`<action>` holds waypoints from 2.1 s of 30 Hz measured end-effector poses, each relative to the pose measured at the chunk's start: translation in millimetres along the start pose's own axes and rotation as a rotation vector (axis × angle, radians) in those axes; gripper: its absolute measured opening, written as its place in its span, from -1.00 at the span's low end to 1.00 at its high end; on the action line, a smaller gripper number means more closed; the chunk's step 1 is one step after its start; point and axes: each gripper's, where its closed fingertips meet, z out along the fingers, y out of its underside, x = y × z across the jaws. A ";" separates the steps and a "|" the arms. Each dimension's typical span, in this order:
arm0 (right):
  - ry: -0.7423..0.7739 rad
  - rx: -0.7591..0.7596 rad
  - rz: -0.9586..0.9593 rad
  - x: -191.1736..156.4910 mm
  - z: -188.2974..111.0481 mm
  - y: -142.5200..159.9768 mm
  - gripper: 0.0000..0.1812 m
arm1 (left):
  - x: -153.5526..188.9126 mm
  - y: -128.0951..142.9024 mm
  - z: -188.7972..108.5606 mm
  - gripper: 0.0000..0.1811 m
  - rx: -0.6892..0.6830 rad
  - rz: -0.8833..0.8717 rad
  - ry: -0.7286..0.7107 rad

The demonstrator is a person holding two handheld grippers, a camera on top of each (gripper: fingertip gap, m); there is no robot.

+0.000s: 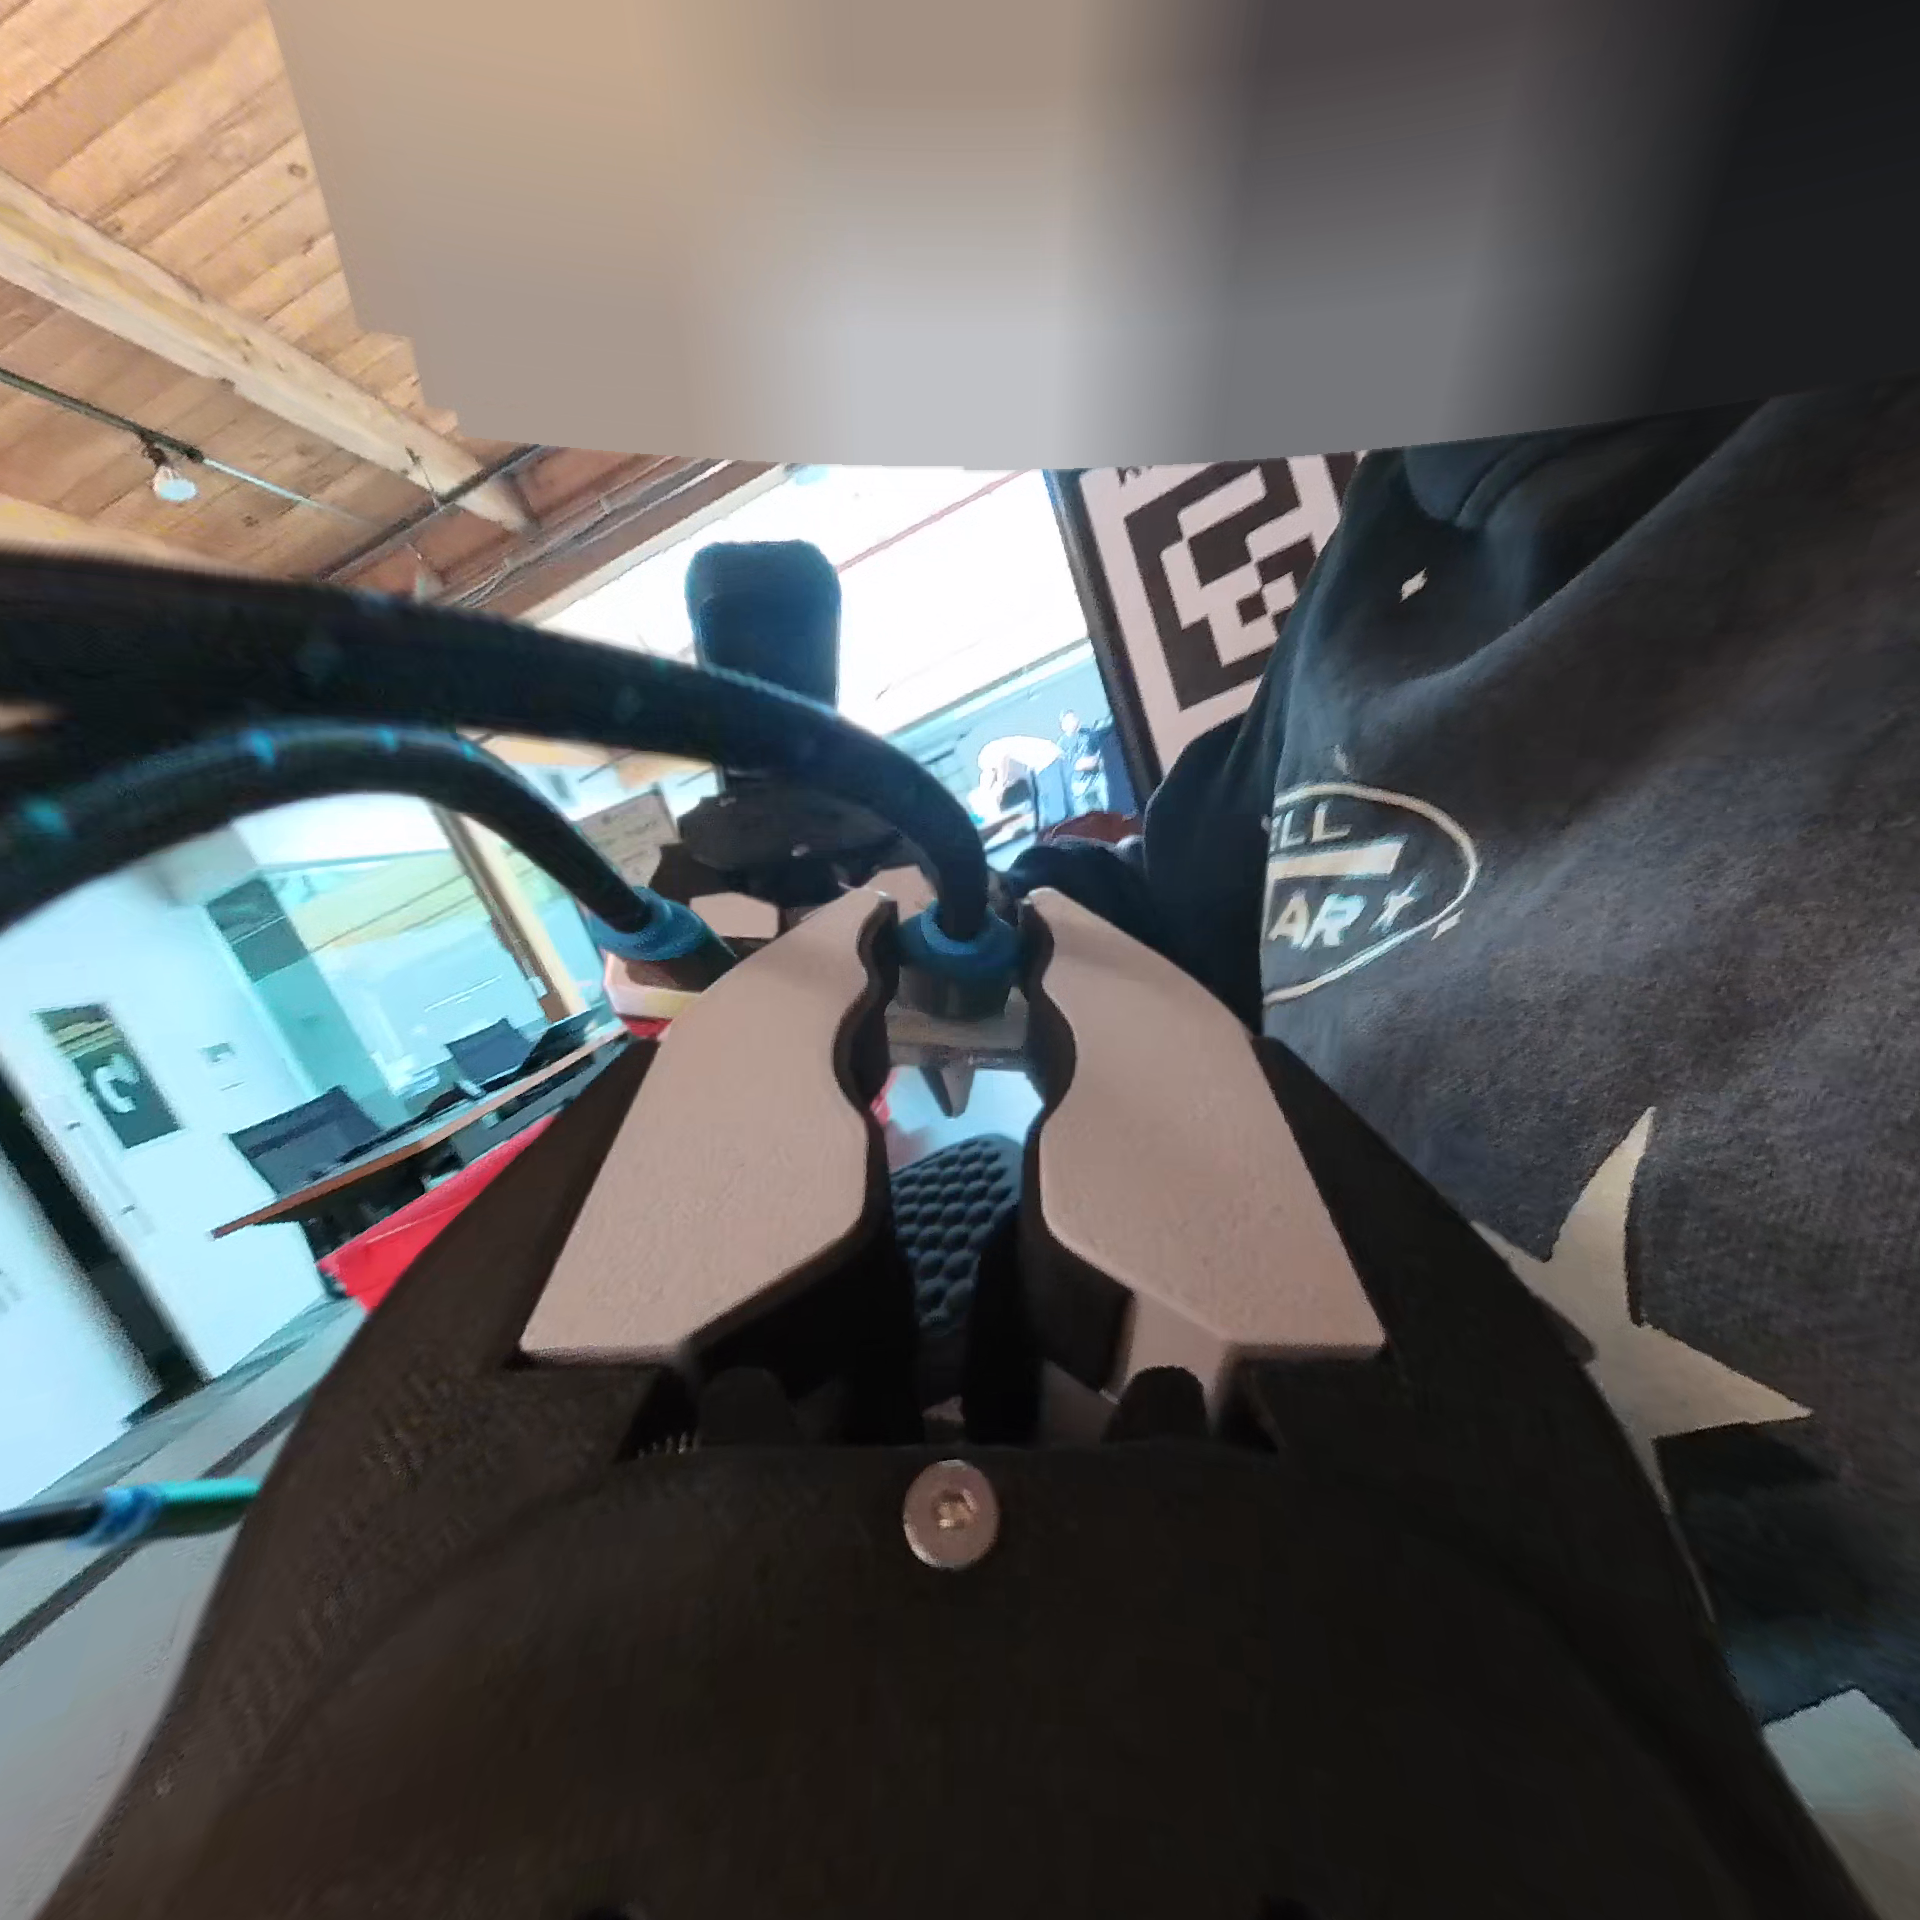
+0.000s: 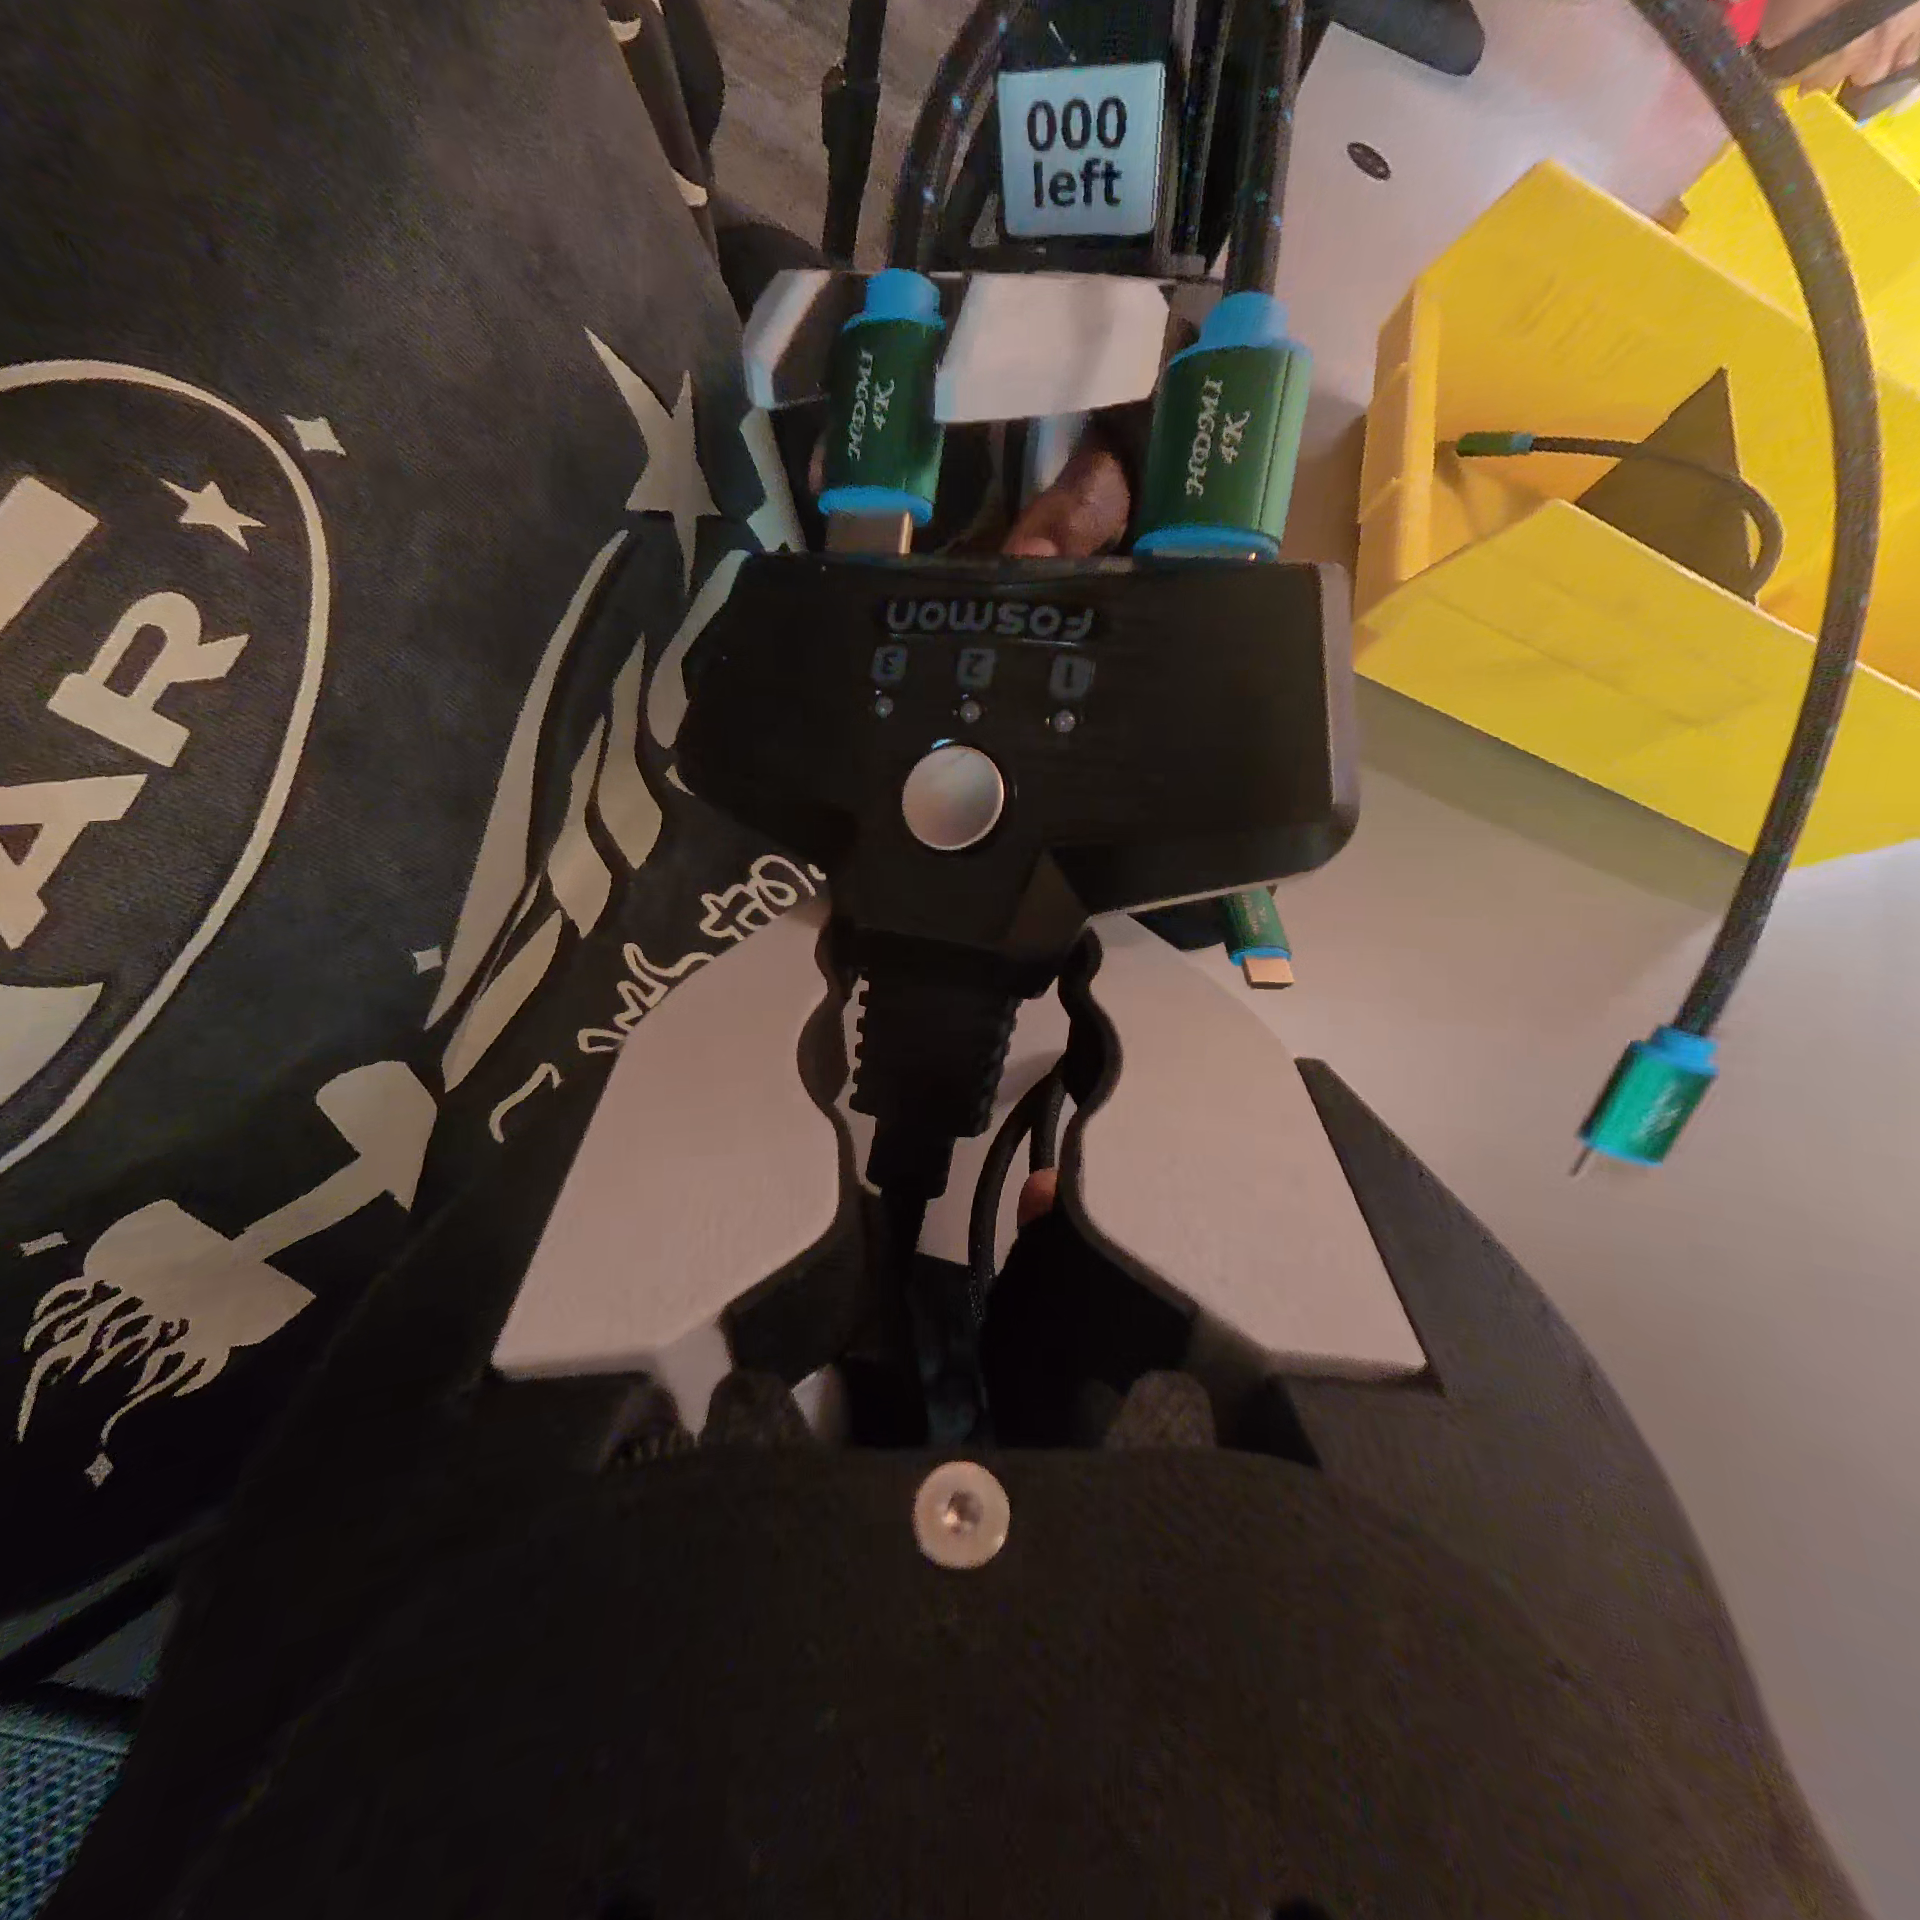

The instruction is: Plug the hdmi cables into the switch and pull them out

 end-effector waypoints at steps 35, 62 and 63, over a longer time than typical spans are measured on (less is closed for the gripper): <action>-0.066 0.317 0.151 0.0 9.2 -13.5 -0.56 | -8.9 -18.1 -0.9 -0.76 0.250 -0.144 -0.083; -0.094 0.394 0.216 -1.5 23.4 -19.6 -0.57 | -14.0 -28.9 -7.7 -0.76 0.416 -0.223 -0.137; -0.097 0.401 0.221 -1.8 24.0 -19.8 -0.57 | -14.4 -29.4 -7.4 -0.76 0.421 -0.225 -0.139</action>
